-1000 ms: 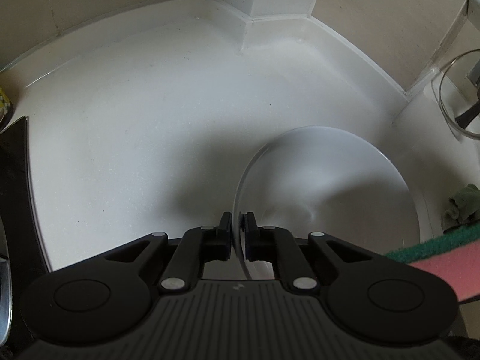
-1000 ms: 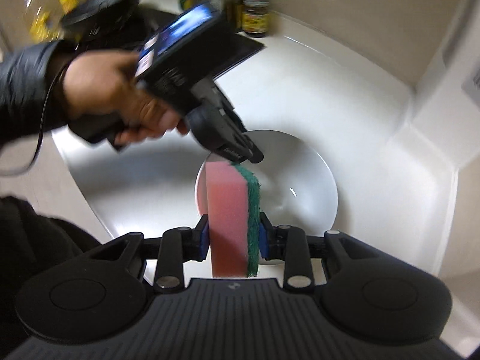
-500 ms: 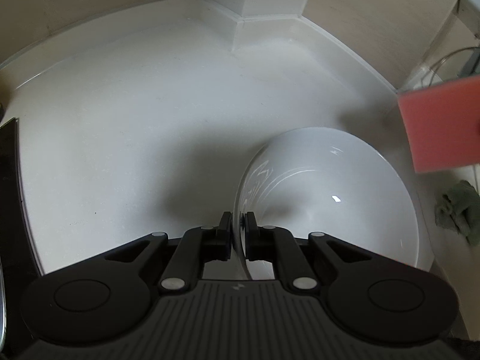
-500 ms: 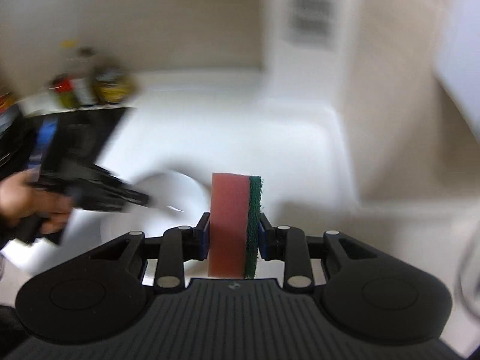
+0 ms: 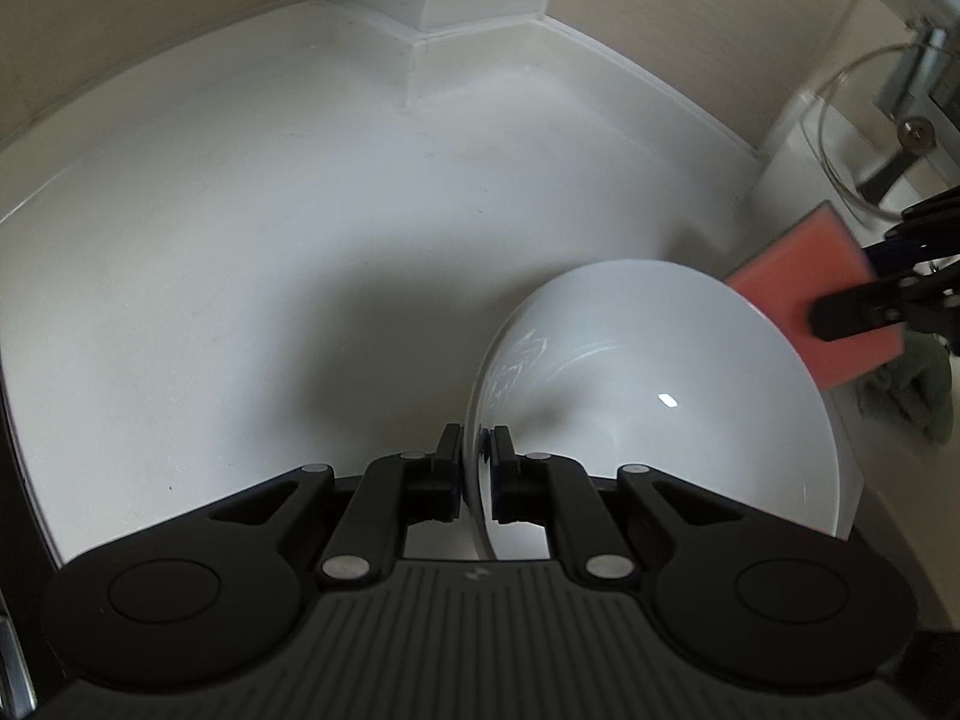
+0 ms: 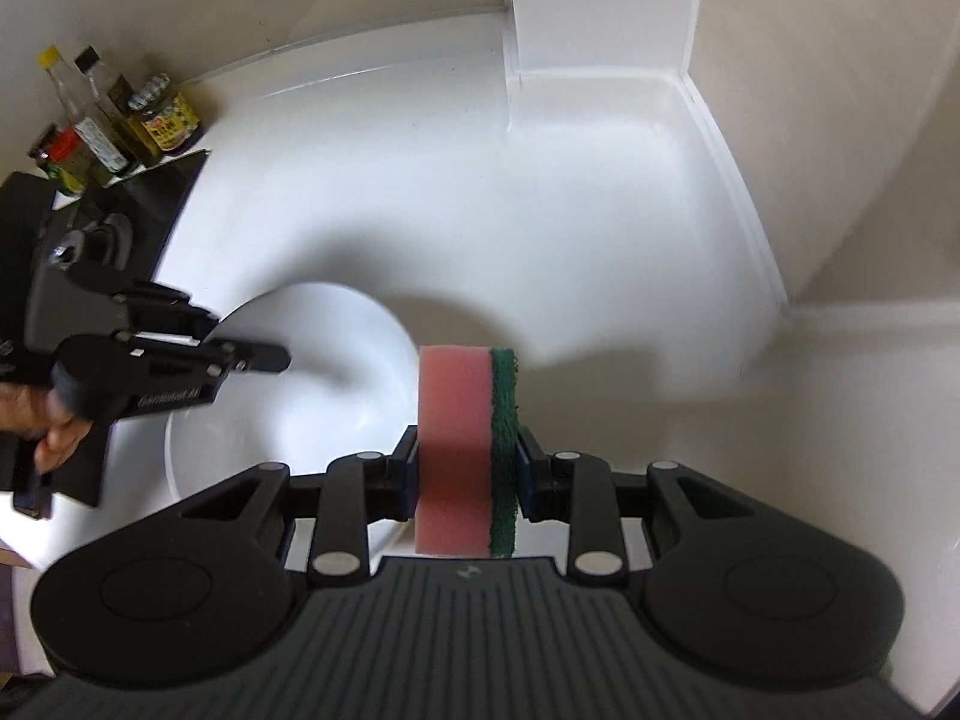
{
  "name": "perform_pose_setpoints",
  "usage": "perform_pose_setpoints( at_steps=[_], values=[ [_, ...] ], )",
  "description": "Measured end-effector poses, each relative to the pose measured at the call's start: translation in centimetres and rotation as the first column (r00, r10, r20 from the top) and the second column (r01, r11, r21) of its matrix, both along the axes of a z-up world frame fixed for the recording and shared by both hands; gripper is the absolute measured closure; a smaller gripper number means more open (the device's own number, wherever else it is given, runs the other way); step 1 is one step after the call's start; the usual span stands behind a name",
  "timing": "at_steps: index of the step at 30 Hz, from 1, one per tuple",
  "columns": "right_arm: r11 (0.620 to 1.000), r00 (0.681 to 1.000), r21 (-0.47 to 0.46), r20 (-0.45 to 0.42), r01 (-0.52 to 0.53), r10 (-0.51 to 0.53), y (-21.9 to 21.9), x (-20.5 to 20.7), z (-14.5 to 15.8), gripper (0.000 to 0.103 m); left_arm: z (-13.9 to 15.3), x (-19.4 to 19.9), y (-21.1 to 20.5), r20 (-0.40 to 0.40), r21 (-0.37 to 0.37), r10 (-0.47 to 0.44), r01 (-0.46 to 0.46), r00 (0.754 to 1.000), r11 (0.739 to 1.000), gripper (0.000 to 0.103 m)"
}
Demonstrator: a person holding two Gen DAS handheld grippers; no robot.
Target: Clean bowl
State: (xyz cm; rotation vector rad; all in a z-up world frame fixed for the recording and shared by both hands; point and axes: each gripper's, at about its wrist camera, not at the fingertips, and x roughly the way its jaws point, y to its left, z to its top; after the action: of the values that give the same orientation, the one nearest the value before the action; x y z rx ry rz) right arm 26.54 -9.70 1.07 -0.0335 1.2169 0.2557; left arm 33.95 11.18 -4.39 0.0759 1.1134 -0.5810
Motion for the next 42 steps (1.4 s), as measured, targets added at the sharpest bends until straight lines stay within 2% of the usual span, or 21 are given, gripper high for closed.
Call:
perform_pose_setpoints(
  at_steps=[1,2,3,4,7,8,9,13,16,21,22,24,26,29,31,33,36,39,42],
  values=[
    [1.0,1.0,-0.015,0.003,-0.008,0.008,0.5,0.2,-0.5,0.077,-0.1,-0.2,0.0,-0.001,-0.005,0.031,-0.031,1.0,0.999,0.093],
    [1.0,1.0,-0.021,0.003,-0.013,0.013,1.0,0.3,-0.8,0.077,-0.1,-0.3,0.1,-0.003,-0.005,0.052,-0.052,0.999,0.999,0.087],
    [1.0,1.0,-0.016,-0.001,-0.013,0.013,1.1,0.2,-0.9,0.077,0.0,-1.0,0.5,-0.006,0.005,0.132,-0.132,0.991,0.991,0.083],
    [1.0,1.0,-0.01,-0.005,-0.011,0.011,1.1,0.1,-0.9,0.077,0.0,-1.1,0.7,-0.013,0.003,0.16,-0.16,0.987,0.987,0.083],
    [1.0,1.0,-0.007,-0.012,-0.008,0.008,1.5,-0.4,-1.1,0.077,-0.4,-2.7,1.8,-0.078,-0.036,0.297,-0.3,0.952,0.953,0.087],
    [1.0,1.0,-0.011,-0.014,-0.008,0.007,1.7,-0.7,-1.2,0.077,-0.6,-2.9,1.7,-0.074,-0.043,0.282,-0.286,0.956,0.957,0.093],
    [1.0,1.0,-0.022,-0.016,-0.013,0.013,1.9,-1.0,-1.2,0.077,-0.7,-3.1,1.6,-0.07,-0.049,0.268,-0.272,0.961,0.961,0.094],
    [0.997,0.998,-0.064,-0.041,-0.051,0.048,2.8,-1.3,-1.2,0.077,-0.8,-2.8,1.3,-0.043,-0.037,0.189,-0.191,0.981,0.981,0.093],
    [0.993,0.996,-0.086,-0.06,-0.074,0.069,3.2,-1.0,-1.2,0.077,-0.7,-1.8,0.6,-0.012,0.002,0.074,-0.074,0.997,0.997,0.093],
    [0.985,0.993,-0.133,-0.06,-0.106,0.099,4.6,0.3,-1.3,0.077,-0.8,0.0,-0.5,0.02,0.048,-0.103,0.102,0.995,0.994,0.093],
    [0.984,0.993,-0.139,-0.06,-0.109,0.101,4.7,0.6,-1.4,0.077,-0.9,0.4,-0.5,0.018,0.045,-0.112,0.111,0.994,0.993,0.093],
    [0.984,0.993,-0.143,-0.059,-0.108,0.1,4.9,1.0,-1.6,0.076,-0.9,1.2,-0.6,0.011,0.035,-0.11,0.11,0.994,0.993,0.093],
    [0.984,0.994,-0.141,-0.059,-0.104,0.096,4.8,1.1,-1.5,0.076,-0.9,1.1,-0.4,0.003,0.025,-0.071,0.071,0.997,0.997,0.092],
    [0.989,0.996,-0.123,-0.052,-0.079,0.073,4.3,0.6,-1.2,0.077,-0.8,-0.2,0.4,-0.025,-0.006,0.054,-0.054,0.998,0.999,0.091],
    [0.993,0.997,-0.104,-0.05,-0.058,0.053,3.6,0.3,-0.8,0.076,-0.8,-1.1,1.4,-0.057,-0.041,0.164,-0.167,0.985,0.985,0.088],
    [0.995,0.998,-0.085,-0.054,-0.043,0.039,2.8,-0.1,0.0,0.076,-0.7,-2.7,2.0,-0.077,-0.07,0.236,-0.242,0.969,0.968,0.088],
    [0.998,0.998,-0.057,-0.06,-0.033,0.03,2.2,-0.8,0.2,0.076,-0.6,-4.2,1.4,-0.033,-0.036,0.202,-0.204,0.979,0.978,0.09],
    [0.996,0.996,-0.052,-0.07,-0.067,0.064,2.0,-1.1,0.2,0.076,-0.4,-4.4,1.1,-0.028,-0.003,0.121,-0.122,0.992,0.993,0.089],
    [0.995,0.992,-0.036,-0.086,-0.098,0.095,1.8,-0.5,-0.1,0.076,0.0,-3.7,1.1,-0.005,0.055,-0.015,0.015,1.0,0.998,0.088]
  ],
)
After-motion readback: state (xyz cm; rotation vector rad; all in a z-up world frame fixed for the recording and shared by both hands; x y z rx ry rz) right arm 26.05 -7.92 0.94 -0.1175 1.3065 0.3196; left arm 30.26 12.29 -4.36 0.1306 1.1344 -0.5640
